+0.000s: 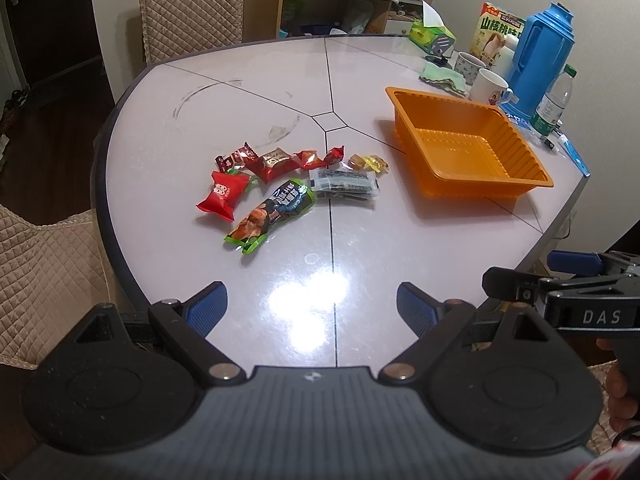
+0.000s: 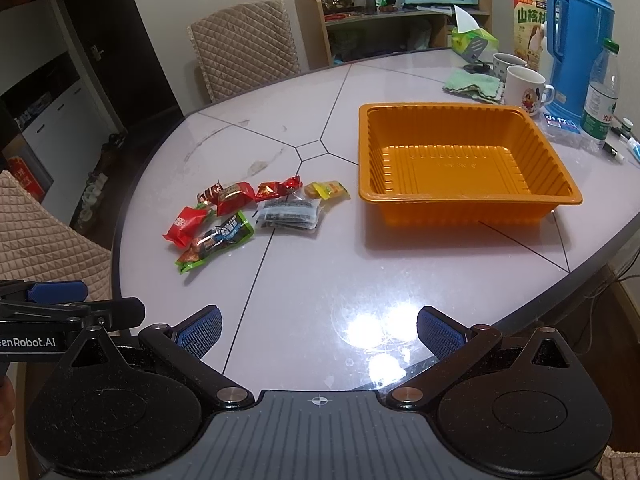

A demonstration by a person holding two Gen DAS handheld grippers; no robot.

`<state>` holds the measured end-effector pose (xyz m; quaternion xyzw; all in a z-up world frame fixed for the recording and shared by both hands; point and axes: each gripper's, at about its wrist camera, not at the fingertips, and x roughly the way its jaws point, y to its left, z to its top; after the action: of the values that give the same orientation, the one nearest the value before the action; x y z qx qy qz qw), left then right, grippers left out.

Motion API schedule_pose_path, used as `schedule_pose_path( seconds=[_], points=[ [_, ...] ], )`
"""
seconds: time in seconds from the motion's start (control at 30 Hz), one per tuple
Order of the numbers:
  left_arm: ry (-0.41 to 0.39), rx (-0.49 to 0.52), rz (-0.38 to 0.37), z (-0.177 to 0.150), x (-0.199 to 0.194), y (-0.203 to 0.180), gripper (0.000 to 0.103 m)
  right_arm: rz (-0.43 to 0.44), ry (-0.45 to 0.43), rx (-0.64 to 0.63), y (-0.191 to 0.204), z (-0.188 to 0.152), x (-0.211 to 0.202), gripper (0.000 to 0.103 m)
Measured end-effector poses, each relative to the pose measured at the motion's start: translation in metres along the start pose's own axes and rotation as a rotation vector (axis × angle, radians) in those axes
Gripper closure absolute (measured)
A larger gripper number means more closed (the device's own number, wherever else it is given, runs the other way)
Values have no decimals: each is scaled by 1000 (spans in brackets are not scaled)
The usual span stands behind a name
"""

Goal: Organize snacks

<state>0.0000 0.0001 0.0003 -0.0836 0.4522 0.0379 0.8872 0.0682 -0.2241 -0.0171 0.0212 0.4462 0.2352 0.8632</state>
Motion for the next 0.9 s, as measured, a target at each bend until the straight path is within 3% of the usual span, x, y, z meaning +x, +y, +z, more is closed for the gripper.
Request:
schedule_pose_path(
  seconds=[0.9],
  points=[
    [-7,-11,16,6,-2,4,12,18,-8,-24,-1,4,2,0]
  ],
)
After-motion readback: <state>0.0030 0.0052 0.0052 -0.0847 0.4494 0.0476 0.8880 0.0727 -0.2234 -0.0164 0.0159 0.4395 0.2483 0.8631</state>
